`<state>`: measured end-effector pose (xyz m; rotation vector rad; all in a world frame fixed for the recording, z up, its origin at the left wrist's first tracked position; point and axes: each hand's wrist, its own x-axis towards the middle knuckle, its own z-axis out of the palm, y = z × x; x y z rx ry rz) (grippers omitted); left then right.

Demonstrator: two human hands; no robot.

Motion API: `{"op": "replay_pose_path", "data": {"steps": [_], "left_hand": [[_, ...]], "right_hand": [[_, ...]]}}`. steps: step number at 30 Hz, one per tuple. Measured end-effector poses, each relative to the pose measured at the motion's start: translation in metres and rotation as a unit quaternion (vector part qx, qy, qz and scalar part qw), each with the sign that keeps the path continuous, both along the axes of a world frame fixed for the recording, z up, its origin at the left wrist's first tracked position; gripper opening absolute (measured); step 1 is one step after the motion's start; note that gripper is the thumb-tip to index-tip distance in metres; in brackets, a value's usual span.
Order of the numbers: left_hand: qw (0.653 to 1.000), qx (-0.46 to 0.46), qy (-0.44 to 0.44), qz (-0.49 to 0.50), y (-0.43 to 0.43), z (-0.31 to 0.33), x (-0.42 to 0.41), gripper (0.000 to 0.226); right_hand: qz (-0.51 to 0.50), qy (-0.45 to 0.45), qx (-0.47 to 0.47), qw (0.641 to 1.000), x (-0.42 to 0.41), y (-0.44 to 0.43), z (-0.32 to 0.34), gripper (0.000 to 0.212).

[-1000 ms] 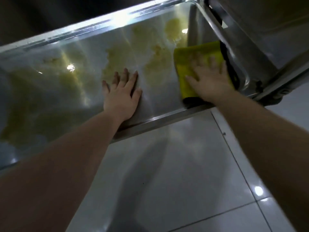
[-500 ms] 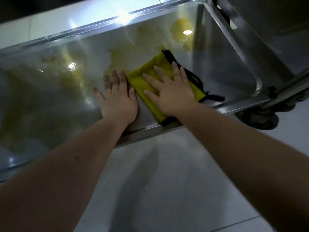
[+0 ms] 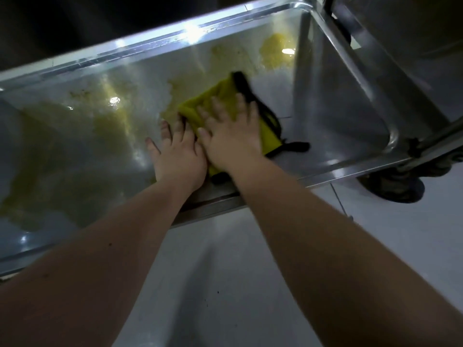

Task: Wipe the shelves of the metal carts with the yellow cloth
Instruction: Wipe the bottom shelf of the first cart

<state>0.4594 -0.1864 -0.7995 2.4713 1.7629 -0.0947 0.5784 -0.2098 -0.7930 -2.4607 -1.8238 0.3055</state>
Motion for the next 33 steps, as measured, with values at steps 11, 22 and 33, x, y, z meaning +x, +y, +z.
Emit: {"op": "replay_pose_path", "data": {"steps": [11, 22, 33], "left_hand": [[1.0, 0.006, -0.013, 0.0, 0.001, -0.003, -0.001, 0.057], [1.0, 0.001, -0.007, 0.002, 0.001, -0.001, -0.002, 0.057], [1.0, 0.007, -0.013, 0.007, 0.002, -0.003, -0.001, 0.058]], "right_hand": [[-0.206, -0.048, -0.055, 0.976, 0.194, -0.018, 0.008, 0.059], [0.069, 0.018, 0.004, 0.997, 0.01, 0.042, 0.003, 0.053], [-0.219, -0.031, -0.04, 0.974, 0.147, 0.016, 0.008, 0.057]]}}
